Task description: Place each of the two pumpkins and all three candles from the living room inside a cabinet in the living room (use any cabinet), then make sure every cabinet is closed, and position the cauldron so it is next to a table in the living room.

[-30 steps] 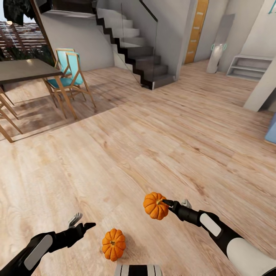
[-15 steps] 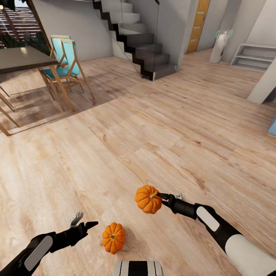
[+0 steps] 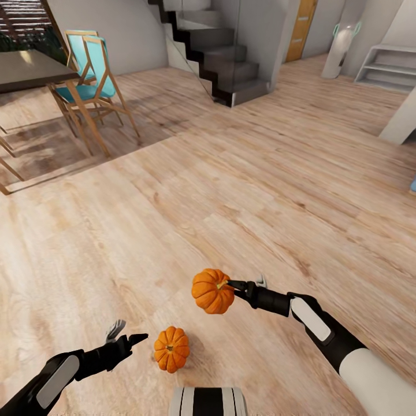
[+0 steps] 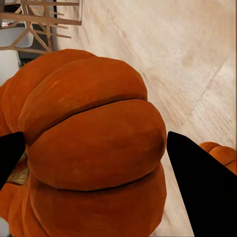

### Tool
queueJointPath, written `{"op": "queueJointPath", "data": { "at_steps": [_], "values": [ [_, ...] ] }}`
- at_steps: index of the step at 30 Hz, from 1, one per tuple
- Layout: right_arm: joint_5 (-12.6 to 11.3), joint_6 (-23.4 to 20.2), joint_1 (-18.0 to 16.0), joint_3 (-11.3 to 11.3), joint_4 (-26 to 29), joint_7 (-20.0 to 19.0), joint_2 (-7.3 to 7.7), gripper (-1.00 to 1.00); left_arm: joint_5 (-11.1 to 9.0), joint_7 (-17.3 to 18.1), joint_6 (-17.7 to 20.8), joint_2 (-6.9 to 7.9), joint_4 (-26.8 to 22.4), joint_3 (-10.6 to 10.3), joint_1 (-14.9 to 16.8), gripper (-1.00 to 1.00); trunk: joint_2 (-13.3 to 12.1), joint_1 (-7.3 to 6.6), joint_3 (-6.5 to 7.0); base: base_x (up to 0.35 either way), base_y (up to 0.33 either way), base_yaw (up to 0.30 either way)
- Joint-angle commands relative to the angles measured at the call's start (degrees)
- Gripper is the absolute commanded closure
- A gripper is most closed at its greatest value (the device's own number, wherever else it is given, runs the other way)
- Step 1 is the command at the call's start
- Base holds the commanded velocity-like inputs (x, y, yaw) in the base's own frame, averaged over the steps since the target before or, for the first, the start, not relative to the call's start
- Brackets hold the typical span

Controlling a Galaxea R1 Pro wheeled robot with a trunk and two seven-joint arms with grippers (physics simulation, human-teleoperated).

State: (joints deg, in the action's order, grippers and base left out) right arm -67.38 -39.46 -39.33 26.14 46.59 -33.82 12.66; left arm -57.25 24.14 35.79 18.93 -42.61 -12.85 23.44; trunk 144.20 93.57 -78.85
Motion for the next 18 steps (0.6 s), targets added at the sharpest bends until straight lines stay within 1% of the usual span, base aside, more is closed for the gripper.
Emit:
{"op": "queueJointPath", "data": {
  "at_steps": [1, 6, 8, 9, 11, 12, 13, 15, 17, 18],
  "values": [
    [-0.5, -0.3, 0.0, 0.1, 0.1, 0.0, 0.06, 1.0, -0.3, 0.0, 0.2, 0.05, 0.0, -0.2, 0.0, -1.0, 0.0, 0.01, -0.27, 0.0, 0.0, 0.0],
    [-0.5, -0.2, 0.0, 0.1, 0.2, 0.0, 0.08, 1.0, -0.2, 0.0, 0.1, 0.03, -0.3, -0.2, 0.1, -1.0, 0.1, 0.14, -1.37, 0.0, 0.0, 0.0],
    [-0.5, -0.2, 0.0, 0.1, 0.2, 0.0, 0.08, 1.0, -0.2, 0.4, 0.1, 0.09, -0.7, -0.1, 0.1, -1.0, 0.1, 0.19, -1.82, 0.0, 0.0, 0.0],
    [-0.5, -0.2, 0.0, 0.1, 0.2, 0.0, 0.08, 1.0, -0.2, 1.2, 0.1, 0.25, -1.1, 0.0, 0.2, -1.0, 0.1, 0.22, -2.04, 0.0, 0.0, 0.0],
    [-0.5, -0.3, 0.0, 0.1, 0.2, -0.1, 0.08, 1.0, -0.2, 3.7, 0.2, 0.75, -1.8, 0.2, 0.3, -1.0, 0.2, 0.27, -2.48, 0.0, 0.0, 0.0],
    [-0.5, -0.2, 0.0, 0.1, 0.3, -0.1, 0.08, 1.0, -0.2, 5.1, 0.2, 1.24, -1.9, 0.3, 0.3, -1.0, 0.2, 0.3, -2.7, 0.0, 0.0, 0.0],
    [-0.5, -0.2, 0.0, 0.1, 0.3, -0.1, 0.08, 1.0, -0.2, 7.5, 0.2, 2.25, -2.1, 0.4, 0.4, -1.0, 0.2, 0.32, -2.92, 0.0, 0.0, 0.0],
    [-0.5, -0.2, 0.0, 0.1, 0.2, -0.1, 0.08, 1.0, -0.3, 10.6, 0.2, 3.33, -2.3, 0.5, 0.5, -1.0, 0.2, 0.37, -3.37, 0.0, 0.0, 0.0],
    [-0.5, -0.1, 0.0, 0.1, 0.2, -0.1, 0.08, 1.0, -0.3, 12.5, 0.2, 3.85, -2.2, 0.5, 0.6, -1.0, 0.2, 0.42, -3.81, 0.0, 0.0, 0.0],
    [-0.4, -0.1, 0.0, 0.1, 0.2, -0.1, 0.08, 1.0, -0.3, 12.9, 0.1, 3.89, -2.2, 0.5, 0.6, -1.0, 0.3, 0.45, -4.03, 0.0, 0.0, 0.0]
  ]
}}
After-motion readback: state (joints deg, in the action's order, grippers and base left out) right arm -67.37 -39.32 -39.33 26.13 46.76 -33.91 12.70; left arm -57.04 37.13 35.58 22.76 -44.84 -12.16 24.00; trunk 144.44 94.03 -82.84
